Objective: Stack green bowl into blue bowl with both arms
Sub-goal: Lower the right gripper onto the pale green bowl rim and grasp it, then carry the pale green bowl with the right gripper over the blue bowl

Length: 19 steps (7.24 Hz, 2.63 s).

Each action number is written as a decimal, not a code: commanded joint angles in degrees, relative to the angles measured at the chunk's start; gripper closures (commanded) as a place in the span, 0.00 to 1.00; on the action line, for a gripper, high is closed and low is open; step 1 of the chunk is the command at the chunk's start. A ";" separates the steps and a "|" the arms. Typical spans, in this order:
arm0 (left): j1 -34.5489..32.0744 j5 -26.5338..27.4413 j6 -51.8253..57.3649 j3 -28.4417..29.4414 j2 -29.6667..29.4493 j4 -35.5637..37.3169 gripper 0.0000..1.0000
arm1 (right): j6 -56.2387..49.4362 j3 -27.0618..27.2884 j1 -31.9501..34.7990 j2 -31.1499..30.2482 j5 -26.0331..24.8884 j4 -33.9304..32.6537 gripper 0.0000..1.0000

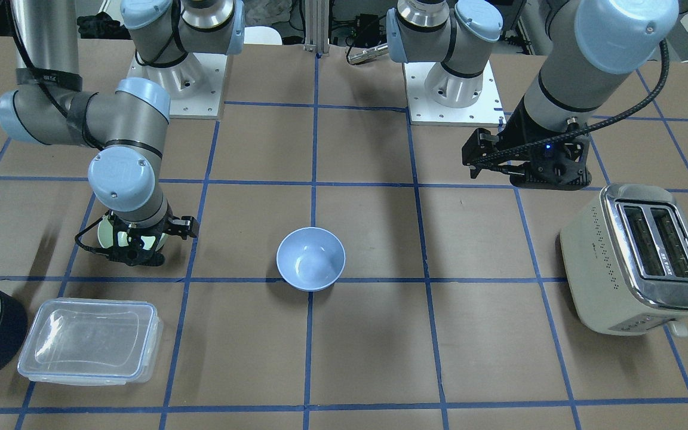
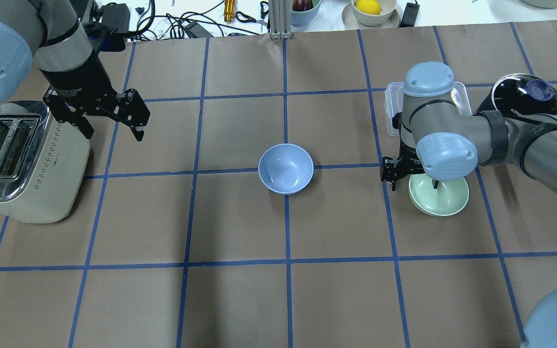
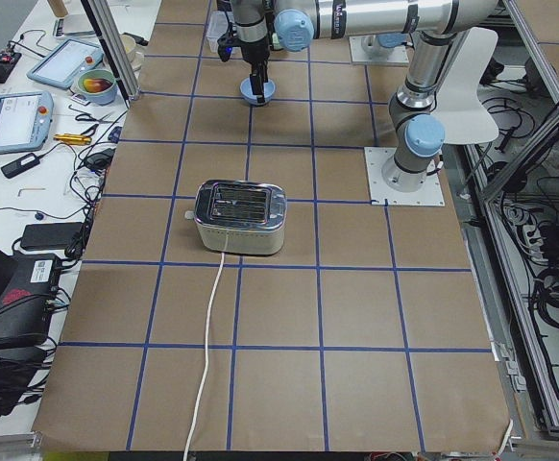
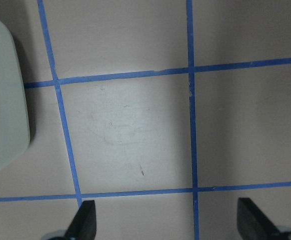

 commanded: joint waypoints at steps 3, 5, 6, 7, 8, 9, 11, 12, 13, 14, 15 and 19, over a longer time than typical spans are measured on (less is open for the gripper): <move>-0.12 -0.07 -0.03 -0.56 0.00 0.10 0.00 | 2.09 0.27 0.11 -0.13 -2.37 0.42 1.00; -0.12 0.02 -0.12 -0.56 0.00 0.10 0.00 | 1.39 -0.52 0.11 -0.39 -4.22 2.85 1.00; -0.12 0.02 -0.12 -0.65 0.00 0.10 0.00 | 1.56 -2.78 0.11 -0.74 -4.92 6.36 1.00; -0.03 0.02 -0.12 -0.65 0.00 0.10 0.00 | 1.65 -7.42 0.29 -1.09 -4.49 11.87 1.00; -0.12 -0.07 -0.12 -0.65 0.00 0.10 0.00 | 2.00 -13.38 1.07 -1.45 -3.87 17.67 1.00; -0.12 -0.07 -0.12 -0.65 0.00 0.10 0.00 | 2.87 -19.10 2.47 -1.28 -0.82 22.25 1.00; -0.12 0.02 -0.12 -0.74 0.00 0.10 0.00 | 11.19 -26.77 6.59 0.39 7.45 23.27 1.00; -0.12 0.02 -0.12 -0.74 0.08 0.10 0.00 | 15.84 -29.06 10.18 1.79 10.43 22.40 1.00; -0.21 0.02 -0.12 -0.74 0.09 0.10 0.00 | 19.80 -32.04 13.18 4.67 12.72 22.13 1.00; -0.21 0.02 -0.12 -0.74 0.00 0.10 0.00 | 22.71 -35.90 16.08 7.92 13.61 22.13 1.00; -0.30 -0.07 -0.12 -0.74 0.00 0.10 0.00 | 25.44 -39.25 18.55 11.52 14.84 22.13 1.00; -0.30 -0.07 -0.12 -0.74 0.00 0.10 0.00 | 30.56 -41.92 24.80 16.04 15.90 22.74 1.00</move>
